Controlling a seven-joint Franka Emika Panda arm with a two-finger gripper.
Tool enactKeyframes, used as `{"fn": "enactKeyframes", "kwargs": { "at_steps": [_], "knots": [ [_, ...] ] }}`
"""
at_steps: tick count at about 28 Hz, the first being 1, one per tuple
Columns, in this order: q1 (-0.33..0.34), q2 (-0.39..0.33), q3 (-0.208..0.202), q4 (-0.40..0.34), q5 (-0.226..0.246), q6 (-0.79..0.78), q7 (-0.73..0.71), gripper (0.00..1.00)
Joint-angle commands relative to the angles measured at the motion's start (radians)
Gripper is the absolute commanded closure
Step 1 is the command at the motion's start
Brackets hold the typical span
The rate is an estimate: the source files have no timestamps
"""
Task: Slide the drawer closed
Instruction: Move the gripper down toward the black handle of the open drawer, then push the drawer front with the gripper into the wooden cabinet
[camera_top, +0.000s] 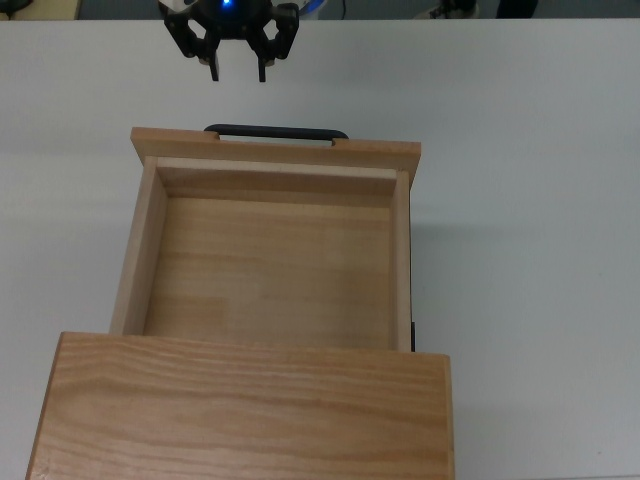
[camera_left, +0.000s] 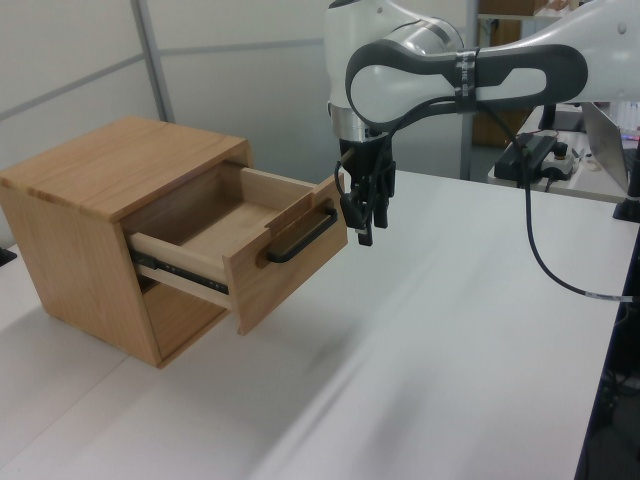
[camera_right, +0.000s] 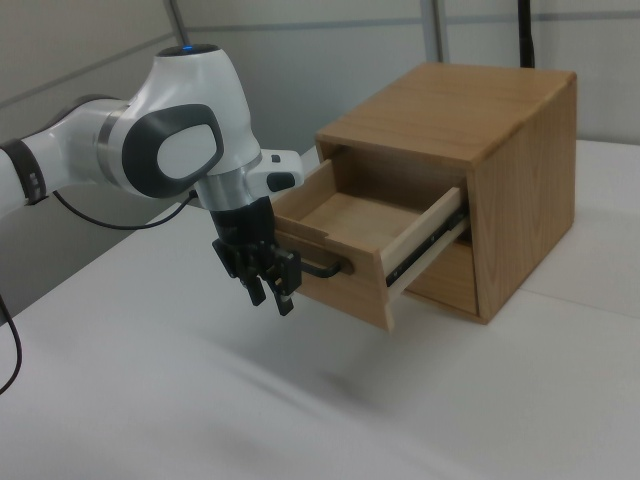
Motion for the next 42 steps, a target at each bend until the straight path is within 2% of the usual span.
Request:
{"fn": "enactKeyframes", "kwargs": {
  "at_steps": [1,6,13,21,30,42],
  "knots": [
    [0.006,0.01,0.005,0.012,-0.009,0.009,0.016,1.0],
    [0.011,0.022,0.021,0.012,0.009,0.009,0.018,1.0],
    [0.026,0.024,0.021,0.012,0.021,0.01,0.016,1.0],
    [0.028,0.082,0.021,0.015,0.035,0.093,0.039,1.0],
    [0.046,0.189,0.018,0.115,0.021,0.153,0.126,1.0],
    [0.046,0.298,0.008,0.19,0.014,0.253,0.145,1.0]
  ]
}}
